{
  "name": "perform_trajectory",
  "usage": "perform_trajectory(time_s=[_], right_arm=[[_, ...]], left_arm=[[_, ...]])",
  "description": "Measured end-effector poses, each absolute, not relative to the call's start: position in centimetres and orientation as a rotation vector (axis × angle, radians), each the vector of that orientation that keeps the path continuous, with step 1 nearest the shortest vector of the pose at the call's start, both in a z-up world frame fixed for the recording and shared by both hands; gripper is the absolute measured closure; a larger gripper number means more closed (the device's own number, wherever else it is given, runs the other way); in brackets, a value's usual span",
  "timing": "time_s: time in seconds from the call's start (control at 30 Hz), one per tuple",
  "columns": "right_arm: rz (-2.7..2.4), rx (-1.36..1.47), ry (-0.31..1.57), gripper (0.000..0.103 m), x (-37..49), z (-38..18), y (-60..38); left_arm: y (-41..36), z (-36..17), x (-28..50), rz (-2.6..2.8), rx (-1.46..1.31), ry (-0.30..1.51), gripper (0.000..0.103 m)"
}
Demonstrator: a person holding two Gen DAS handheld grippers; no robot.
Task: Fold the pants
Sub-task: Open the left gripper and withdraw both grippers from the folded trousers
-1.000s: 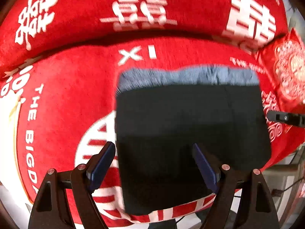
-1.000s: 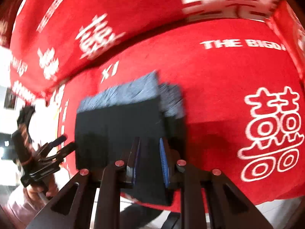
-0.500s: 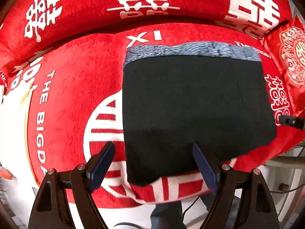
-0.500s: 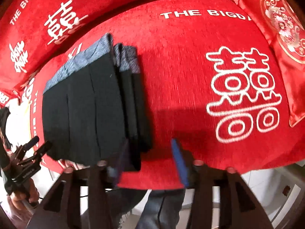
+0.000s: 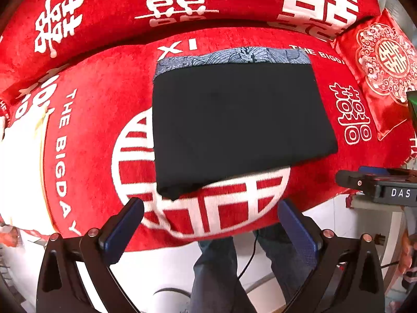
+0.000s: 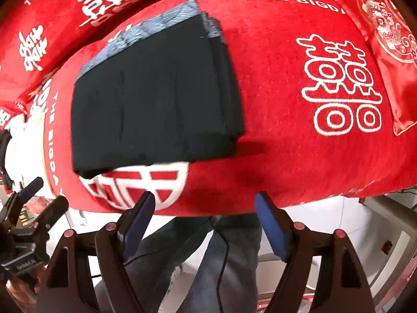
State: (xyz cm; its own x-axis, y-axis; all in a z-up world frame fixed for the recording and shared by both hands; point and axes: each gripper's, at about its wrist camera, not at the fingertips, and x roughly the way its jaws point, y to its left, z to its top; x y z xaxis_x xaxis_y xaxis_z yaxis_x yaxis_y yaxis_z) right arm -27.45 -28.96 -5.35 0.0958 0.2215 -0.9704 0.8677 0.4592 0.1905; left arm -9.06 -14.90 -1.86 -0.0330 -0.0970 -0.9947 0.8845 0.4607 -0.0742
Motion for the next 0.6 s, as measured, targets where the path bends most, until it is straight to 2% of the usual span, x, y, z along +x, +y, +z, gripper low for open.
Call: perform_trajectory(time_s=[0.27, 0.47, 0.6], right_arm=[[-0.658, 0.939, 1.448, 0.012, -26.2, -2.5, -26.5], [-0.677, 0.919, 1.399, 0.011, -25.3, 0.4, -26.3], [-0.707, 0.844, 1.431, 0.011, -23.8, 1.7, -26.4]], left_arm=[[-13.9, 0.8, -9.0, -0.904, 0.799, 1.364, 0.000], [-13.9, 3.0, -8.4, -0.887, 0.775, 1.355, 0.000], [-13.8, 4.4, -8.0, -0.842, 0.781, 1.292, 0.000]])
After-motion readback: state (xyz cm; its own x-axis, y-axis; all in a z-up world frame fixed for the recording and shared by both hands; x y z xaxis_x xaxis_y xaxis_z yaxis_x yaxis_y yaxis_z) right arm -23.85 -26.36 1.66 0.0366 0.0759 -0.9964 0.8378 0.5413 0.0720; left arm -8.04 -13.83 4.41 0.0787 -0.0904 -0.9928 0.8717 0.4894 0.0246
